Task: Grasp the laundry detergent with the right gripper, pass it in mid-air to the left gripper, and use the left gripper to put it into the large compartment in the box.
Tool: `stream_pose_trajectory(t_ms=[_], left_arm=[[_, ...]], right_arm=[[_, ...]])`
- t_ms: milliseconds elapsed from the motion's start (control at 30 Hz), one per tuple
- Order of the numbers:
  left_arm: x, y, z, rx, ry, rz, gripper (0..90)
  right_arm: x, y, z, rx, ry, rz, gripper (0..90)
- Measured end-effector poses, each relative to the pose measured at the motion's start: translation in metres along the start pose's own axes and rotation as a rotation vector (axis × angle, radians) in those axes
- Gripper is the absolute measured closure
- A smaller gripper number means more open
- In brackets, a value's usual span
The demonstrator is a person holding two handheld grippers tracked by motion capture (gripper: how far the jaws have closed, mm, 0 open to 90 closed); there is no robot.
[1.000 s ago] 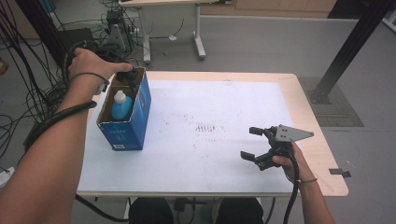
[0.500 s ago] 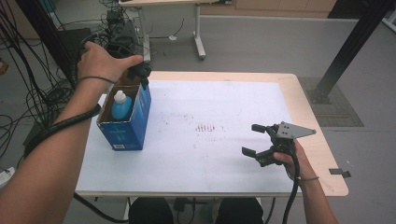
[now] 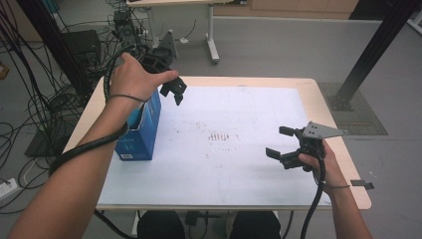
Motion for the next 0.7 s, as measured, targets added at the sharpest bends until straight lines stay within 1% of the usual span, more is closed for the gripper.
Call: stream_pose_trajectory(t_ms=[33, 67, 100, 133, 167, 200, 233, 300, 367, 433, 467, 500, 533, 600, 633, 700], left_arm=[[0.000, -0.001, -0.003, 0.003, -0.005, -0.002, 8.1], [0.000, -0.003, -0.008, 0.009, -0.023, -0.002, 8.1], [0.000, -0.003, -0.008, 0.009, -0.023, -0.002, 8.0], [0.000, -0.005, -0.015, 0.013, -0.041, -0.006, 8.1], [0.000, -0.005, -0.018, 0.017, -0.050, -0.005, 8.0], [0.000, -0.006, -0.023, 0.021, -0.066, -0.005, 7.9], [0.000, -0.006, -0.023, 0.021, -0.066, -0.005, 7.9], [0.001, -0.011, -0.035, 0.037, -0.102, -0.006, 7.9], [0.001, -0.012, -0.036, 0.038, -0.107, -0.006, 7.9], [0.002, -0.018, -0.043, 0.039, -0.124, -0.002, 7.9], [0.002, -0.019, -0.044, 0.043, -0.129, 0.000, 7.9], [0.002, -0.023, -0.046, 0.048, -0.143, 0.006, 7.9], [0.002, -0.023, -0.046, 0.048, -0.143, 0.006, 7.9], [0.003, -0.030, -0.052, 0.054, -0.157, 0.010, 7.9], [0.003, -0.032, -0.054, 0.055, -0.158, 0.011, 7.9], [0.004, -0.039, -0.059, 0.061, -0.175, 0.011, 7.9]], right_arm=[[-0.001, 0.001, 0.000, 0.008, -0.003, 0.003, 2.4], [-0.002, 0.002, 0.001, 0.011, -0.003, 0.005, 2.4], [-0.002, 0.002, 0.001, 0.011, -0.003, 0.005, 2.4], [-0.005, 0.004, 0.001, 0.021, -0.008, 0.009, 2.3], [-0.006, 0.005, 0.001, 0.028, -0.012, 0.014, 2.3], [-0.007, 0.006, 0.001, 0.032, -0.013, 0.018, 2.3], [-0.007, 0.006, 0.001, 0.032, -0.013, 0.018, 2.3], [-0.010, 0.007, 0.000, 0.049, -0.034, 0.030, 2.2], [-0.012, 0.008, 0.000, 0.057, -0.039, 0.040, 2.3], [-0.016, 0.009, 0.001, 0.069, -0.043, 0.057, 2.3], [-0.019, 0.009, 0.001, 0.074, -0.044, 0.063, 2.3], [-0.020, 0.010, 0.001, 0.076, -0.047, 0.068, 2.3], [-0.023, 0.010, 0.000, 0.084, -0.055, 0.079, 2.3], [-0.026, 0.010, 0.000, 0.092, -0.061, 0.087, 2.2], [-0.027, 0.010, -0.001, 0.092, -0.062, 0.095, 2.2], [-0.032, 0.009, 0.000, 0.098, -0.062, 0.116, 2.1]])
Point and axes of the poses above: each handheld gripper's, and its own axes: y roughly backward along the jaws, x roughly out of its underside, z roughly to its left, the point moved 3 cm from there along -y, roughly forward along the jaws, and after that the axes turned 5 degrees about z, right-handed, at the moved point
